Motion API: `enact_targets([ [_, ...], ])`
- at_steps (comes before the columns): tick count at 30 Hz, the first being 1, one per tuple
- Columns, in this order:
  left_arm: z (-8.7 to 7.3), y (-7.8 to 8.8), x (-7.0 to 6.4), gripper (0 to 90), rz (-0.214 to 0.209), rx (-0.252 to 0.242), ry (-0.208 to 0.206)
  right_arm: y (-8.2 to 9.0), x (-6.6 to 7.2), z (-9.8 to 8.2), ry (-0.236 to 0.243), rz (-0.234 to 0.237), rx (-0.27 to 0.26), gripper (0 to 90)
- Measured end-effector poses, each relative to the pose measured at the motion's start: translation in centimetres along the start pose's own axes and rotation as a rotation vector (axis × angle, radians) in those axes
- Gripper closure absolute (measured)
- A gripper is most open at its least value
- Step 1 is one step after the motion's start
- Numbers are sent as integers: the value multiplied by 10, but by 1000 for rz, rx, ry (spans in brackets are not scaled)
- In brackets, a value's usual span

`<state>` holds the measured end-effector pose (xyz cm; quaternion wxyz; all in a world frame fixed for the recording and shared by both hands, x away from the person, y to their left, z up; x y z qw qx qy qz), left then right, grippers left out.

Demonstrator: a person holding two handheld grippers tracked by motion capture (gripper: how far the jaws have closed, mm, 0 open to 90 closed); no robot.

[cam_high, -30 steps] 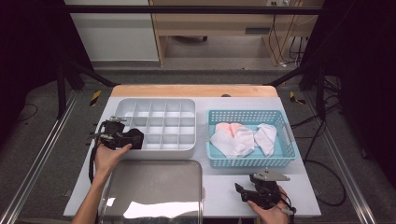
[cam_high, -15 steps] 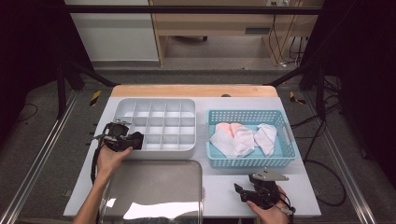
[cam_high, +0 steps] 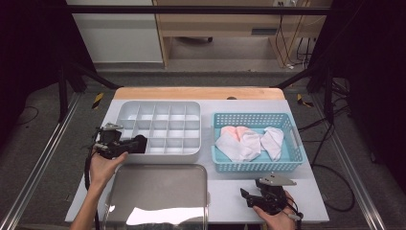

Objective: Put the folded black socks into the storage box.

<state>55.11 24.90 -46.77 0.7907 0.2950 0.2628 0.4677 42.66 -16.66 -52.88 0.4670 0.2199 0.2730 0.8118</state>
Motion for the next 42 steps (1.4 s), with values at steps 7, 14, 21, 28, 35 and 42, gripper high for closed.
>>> enact_targets([
  [7, -6, -10, -4, 765, -1, 26, -12, 1, -1, 0, -6, -2, -3, 321],
  [14, -9, -13, -5, 755, -4, 20, -6, 1, 1, 1, 4, 1, -5, 322],
  [21, -2, 11, -4, 556, -8, -120, 22, 9, 1, 8, -7, 11, -53, 325],
  [28, -6, 36, -15, 467, -23, -240, 13, 14, 2, 13, -12, 5, -87, 310],
  [35, -22, 51, -38, 428, -42, -290, -25, 22, 1, 19, -19, 3, -130, 290],
  [42, -42, 63, -52, 403, -45, -321, -39, 30, -1, 25, -37, -8, -171, 258],
])
Point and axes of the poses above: each handheld gripper's, and its own axes: y roughly backward along the jaws, z roughly out of its top, x roughly to its left, the point moved 8 cm from there along -y, roughly forward along the jaws, and after that the axes turned 2 degrees about -z, right-handed, at the moved point
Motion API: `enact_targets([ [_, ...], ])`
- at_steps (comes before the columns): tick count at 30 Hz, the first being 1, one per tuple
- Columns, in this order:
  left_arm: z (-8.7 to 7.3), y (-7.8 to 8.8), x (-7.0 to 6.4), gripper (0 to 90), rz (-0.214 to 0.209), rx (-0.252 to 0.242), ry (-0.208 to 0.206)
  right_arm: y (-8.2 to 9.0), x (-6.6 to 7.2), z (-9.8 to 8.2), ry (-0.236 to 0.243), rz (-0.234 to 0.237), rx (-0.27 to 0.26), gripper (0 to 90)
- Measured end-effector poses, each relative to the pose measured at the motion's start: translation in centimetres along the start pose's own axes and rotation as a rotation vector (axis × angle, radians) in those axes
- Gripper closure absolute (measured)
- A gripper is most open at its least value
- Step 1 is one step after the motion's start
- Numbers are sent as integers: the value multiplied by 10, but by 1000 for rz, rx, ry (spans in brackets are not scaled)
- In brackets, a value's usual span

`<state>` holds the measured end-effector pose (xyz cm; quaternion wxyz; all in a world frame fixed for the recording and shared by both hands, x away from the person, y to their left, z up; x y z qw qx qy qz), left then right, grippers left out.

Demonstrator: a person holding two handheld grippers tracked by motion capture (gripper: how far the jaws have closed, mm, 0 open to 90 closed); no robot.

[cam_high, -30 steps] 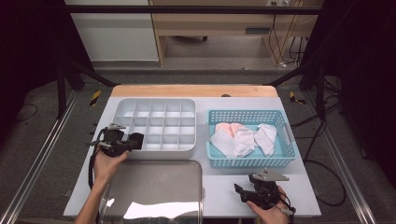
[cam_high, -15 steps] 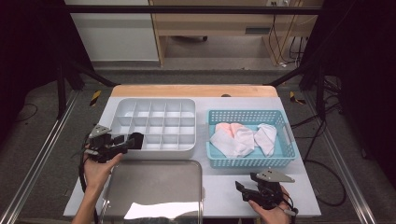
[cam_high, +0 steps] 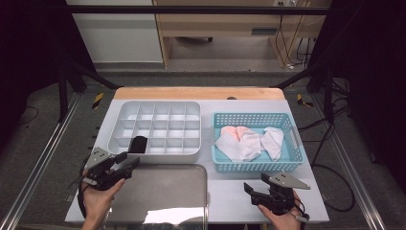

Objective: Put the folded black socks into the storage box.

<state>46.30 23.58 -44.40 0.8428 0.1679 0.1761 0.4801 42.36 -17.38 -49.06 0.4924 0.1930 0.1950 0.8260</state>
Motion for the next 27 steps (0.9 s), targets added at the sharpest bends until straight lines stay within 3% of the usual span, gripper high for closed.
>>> enact_targets([
  [6, -20, 4, -7, 409, -38, 5, 6, 5, 0, 7, 10, -5, -20, 243],
  [13, -28, 4, -9, 410, -31, -3, -28, 8, -1, 17, 5, -8, -32, 240],
  [21, -37, 3, -5, 395, -15, 41, 6, 12, -8, 35, -6, -42, -63, 245],
  [27, -42, 2, 0, 407, -10, 30, 30, 8, -9, 53, 0, -40, -77, 231],
])
Point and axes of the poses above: each handheld gripper's, and its own axes: y roughly backward along the jaws, z roughly out of its top, x roughly to its left, the point moved 8 cm from there along -y, roughly forward along the jaws, and after that the axes turned 2 degrees about -z, right-handed, at the moved point
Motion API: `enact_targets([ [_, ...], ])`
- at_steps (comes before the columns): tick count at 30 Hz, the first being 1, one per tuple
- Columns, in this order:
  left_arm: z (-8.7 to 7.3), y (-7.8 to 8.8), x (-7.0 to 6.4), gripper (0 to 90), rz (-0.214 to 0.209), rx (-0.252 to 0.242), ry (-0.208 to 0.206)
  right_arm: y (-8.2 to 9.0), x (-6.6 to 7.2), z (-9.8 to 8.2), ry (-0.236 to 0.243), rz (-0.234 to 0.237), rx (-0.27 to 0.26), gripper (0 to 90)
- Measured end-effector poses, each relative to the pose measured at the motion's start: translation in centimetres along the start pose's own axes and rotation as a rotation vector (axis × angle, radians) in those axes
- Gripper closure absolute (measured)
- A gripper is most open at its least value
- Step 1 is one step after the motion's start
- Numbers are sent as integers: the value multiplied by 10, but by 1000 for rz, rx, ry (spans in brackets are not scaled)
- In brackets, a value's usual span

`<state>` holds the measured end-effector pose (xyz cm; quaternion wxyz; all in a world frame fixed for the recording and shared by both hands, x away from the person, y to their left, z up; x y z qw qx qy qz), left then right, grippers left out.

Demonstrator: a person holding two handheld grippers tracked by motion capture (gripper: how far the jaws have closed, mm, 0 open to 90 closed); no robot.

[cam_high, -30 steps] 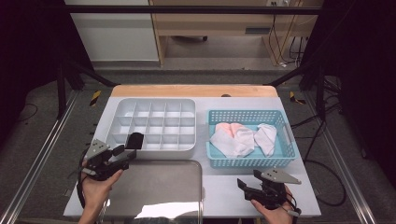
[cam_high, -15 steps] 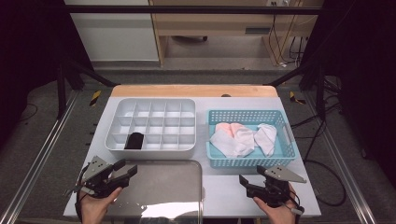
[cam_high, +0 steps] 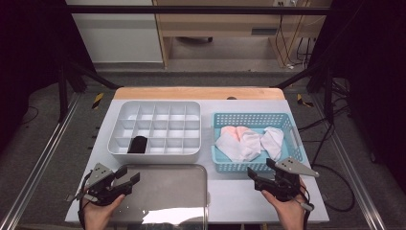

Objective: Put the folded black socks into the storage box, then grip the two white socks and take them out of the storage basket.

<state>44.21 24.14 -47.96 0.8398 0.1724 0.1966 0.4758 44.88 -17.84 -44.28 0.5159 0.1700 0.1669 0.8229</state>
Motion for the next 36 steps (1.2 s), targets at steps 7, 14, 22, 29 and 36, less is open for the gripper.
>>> enact_targets([
  [7, -3, -1, 2, 434, 4, 8, -7, -8, -5, 18, -9, -6, -29, 232],
  [14, -5, -3, 5, 434, -10, 14, 25, -19, -9, 30, -8, -22, -22, 233],
  [22, -7, -5, 7, 431, -13, 25, 33, -30, -22, 48, -3, -60, -24, 246],
  [29, -8, -6, 9, 420, -13, 38, 46, -38, -36, 64, -21, -74, -39, 256],
  [36, -5, -5, 8, 410, -4, 3, 19, -52, -50, 75, -32, -98, -28, 267],
])
Point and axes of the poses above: each handheld gripper's, and its own axes: y roughly backward along the jaws, z roughly out of its top, x roughly to its left, the point moved 8 cm from there along -y, roughly forward along the jaws, and after that the axes turned 2 degrees about -z, right-handed, at the moved point
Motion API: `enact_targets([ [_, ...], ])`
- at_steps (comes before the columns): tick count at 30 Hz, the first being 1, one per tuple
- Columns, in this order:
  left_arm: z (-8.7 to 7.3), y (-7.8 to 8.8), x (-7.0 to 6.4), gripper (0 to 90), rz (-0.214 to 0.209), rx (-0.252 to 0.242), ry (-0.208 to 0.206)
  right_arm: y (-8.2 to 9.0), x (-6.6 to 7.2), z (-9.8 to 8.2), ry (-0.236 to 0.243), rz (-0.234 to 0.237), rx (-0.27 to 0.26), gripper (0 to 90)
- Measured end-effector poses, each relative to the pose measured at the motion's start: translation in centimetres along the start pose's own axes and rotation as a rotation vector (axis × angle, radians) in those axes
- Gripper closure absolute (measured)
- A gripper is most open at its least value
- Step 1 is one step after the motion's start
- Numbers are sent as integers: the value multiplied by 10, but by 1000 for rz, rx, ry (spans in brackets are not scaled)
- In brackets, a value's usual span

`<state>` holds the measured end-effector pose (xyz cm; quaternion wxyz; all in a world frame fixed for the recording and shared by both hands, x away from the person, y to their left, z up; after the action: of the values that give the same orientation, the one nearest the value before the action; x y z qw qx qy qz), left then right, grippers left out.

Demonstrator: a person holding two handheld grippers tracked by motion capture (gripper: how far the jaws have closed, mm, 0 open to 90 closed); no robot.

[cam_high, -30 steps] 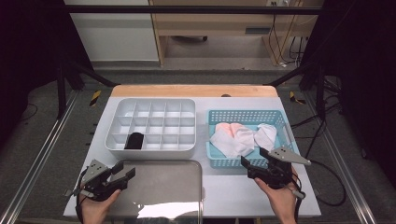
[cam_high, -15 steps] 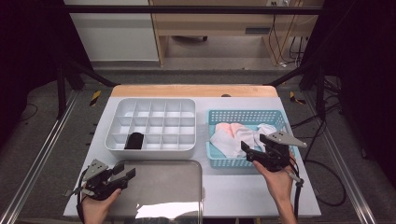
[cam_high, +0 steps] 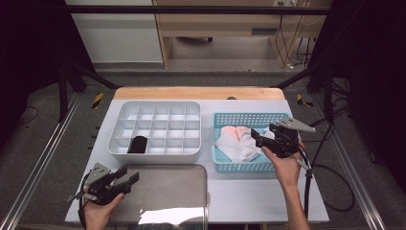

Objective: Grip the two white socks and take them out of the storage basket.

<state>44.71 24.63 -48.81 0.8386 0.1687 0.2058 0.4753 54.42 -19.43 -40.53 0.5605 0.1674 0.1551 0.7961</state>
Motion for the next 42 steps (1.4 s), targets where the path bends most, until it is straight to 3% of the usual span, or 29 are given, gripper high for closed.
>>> enact_targets([
  [9, 2, 0, 1, 379, 1, -30, -18, -28, -23, 10, -26, -54, 46, 296],
  [16, 1, 0, 3, 397, 7, -3, -7, -46, -41, 7, -24, -89, 90, 342],
  [30, -1, -1, 3, 391, 9, 8, -14, -72, -63, -14, -1, -140, 190, 387],
  [42, -1, -2, 3, 390, 6, 14, -20, -81, -82, -36, -32, -162, 253, 392],
])
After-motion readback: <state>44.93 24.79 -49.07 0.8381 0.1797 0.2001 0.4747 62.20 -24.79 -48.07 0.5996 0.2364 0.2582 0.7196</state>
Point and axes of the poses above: each handheld gripper's, and its own axes: y roughly backward along the jaws, z roughly out of its top, x roughly to its left, the point moved 8 cm from there along -y, roughly forward along the jaws, and after that the axes turned 2 degrees about -z, right-handed, at the moved point
